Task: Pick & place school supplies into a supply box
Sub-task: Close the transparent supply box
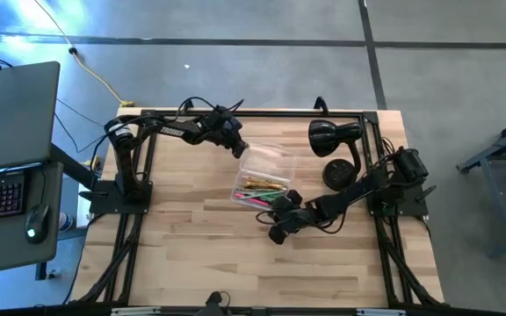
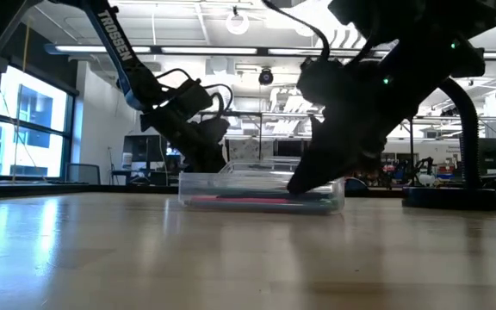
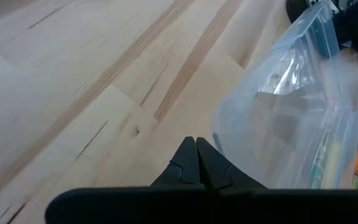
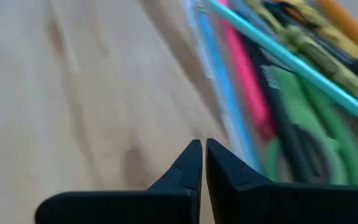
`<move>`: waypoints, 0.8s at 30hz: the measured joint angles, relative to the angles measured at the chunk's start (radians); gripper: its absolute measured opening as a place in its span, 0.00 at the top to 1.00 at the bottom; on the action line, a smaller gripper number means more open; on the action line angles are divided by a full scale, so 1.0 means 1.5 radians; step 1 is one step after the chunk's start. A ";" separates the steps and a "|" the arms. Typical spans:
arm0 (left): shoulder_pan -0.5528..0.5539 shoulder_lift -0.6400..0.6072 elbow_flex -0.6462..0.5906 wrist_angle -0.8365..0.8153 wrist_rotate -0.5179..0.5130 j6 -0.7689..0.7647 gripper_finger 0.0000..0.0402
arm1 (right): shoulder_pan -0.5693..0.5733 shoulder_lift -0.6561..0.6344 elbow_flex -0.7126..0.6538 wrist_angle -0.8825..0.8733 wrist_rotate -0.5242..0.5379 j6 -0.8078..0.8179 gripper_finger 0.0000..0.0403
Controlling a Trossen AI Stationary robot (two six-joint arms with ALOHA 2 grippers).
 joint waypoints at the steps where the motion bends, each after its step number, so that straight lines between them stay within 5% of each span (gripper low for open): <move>1: 0.000 0.000 0.000 0.000 0.000 0.003 0.96 | 0.005 -0.002 0.000 0.008 -0.005 -0.011 1.00; 13: 0.001 -0.001 0.000 0.013 -0.112 -0.018 0.96 | 0.045 -0.015 0.000 -0.053 -0.037 0.009 1.00; 24: 0.038 -0.001 0.012 0.137 -0.068 -0.072 0.97 | 0.041 -0.015 0.000 -0.081 -0.029 0.022 1.00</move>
